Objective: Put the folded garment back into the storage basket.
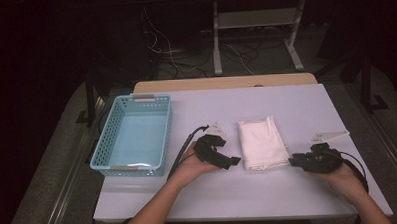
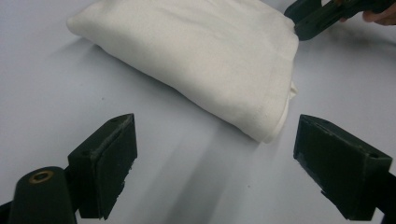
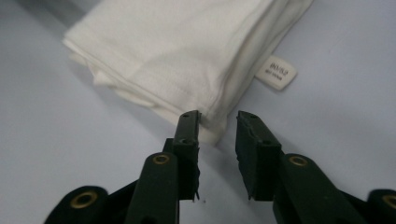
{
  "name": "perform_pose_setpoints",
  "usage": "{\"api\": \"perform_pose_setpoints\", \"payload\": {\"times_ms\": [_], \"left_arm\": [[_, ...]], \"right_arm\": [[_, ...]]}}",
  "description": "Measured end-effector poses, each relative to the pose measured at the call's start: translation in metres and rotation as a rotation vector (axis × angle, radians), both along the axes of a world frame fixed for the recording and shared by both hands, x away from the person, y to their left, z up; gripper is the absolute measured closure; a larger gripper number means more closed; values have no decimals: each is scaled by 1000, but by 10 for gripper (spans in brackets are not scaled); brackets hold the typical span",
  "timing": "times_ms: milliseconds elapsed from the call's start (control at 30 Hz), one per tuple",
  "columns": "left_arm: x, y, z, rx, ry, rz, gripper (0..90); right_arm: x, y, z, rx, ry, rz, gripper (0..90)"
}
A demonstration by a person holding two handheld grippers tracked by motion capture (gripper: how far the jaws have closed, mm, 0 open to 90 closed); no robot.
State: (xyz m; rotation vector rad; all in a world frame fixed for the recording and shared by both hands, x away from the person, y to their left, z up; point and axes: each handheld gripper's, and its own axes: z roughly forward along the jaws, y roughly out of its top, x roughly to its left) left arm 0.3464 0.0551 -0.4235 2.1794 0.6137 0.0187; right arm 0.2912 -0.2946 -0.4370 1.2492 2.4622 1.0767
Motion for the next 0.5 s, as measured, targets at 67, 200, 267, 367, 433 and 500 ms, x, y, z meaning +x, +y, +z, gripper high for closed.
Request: {"api": "perform_pose_setpoints", "payload": {"times_ms": [67,200,267,367,433,500], "left_arm": [[0,0,0,1,0,2,131],[0,1,0,0,-1,3,131],[1,1,0,1,-1,2,131],[1,1,0,2,-4,3,131],[0,0,0,3,-5,3,131],[0,1,0,3,-8,4,131]], "right_arm": [[-1,0,6,25,-24,-1,660],[-1,2,14,70,-50,15,606],[-1,6,13,67,-56,27,539],[5,11,8,52,-33,30,484],[10,13,3,32,-8,35,460],[13,13,-2,17,10,36,463]]}}
